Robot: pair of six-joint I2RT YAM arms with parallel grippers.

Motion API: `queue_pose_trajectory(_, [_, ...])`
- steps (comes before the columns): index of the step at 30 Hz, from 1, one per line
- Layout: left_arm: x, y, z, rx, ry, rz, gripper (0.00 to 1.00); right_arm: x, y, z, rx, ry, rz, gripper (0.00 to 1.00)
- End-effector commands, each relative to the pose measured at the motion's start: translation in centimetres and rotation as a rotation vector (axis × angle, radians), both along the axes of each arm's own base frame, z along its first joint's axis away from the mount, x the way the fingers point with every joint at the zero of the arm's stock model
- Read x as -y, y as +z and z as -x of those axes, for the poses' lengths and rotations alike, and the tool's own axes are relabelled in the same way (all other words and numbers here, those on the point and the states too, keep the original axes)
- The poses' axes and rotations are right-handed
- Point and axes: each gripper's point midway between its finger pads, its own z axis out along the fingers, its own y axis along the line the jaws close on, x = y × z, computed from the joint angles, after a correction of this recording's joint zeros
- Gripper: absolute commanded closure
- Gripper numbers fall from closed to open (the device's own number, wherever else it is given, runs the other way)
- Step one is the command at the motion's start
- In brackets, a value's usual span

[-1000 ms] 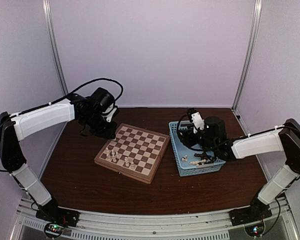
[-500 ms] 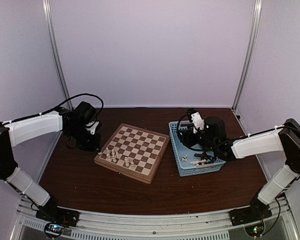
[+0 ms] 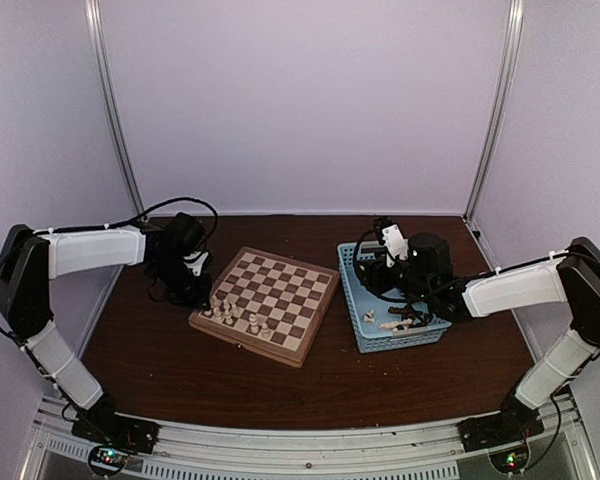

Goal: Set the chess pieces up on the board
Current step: Place the chess piece on the chessboard.

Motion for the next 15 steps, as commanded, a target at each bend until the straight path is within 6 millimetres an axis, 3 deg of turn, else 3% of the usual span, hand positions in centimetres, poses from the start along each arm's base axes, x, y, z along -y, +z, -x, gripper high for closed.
queue_pose_trajectory(1, [0.1, -0.5, -1.2, 0.025, 0.009, 0.001, 0.93, -0.1, 0.6, -0.5, 0.015, -0.012, 0.004, 0.36])
queue_pose_trajectory(15, [-0.3, -1.5, -1.5, 0.024, 0.007, -0.041, 0.91, -0.1, 0.4, -0.6, 0.013, -0.012, 0.006, 0.36])
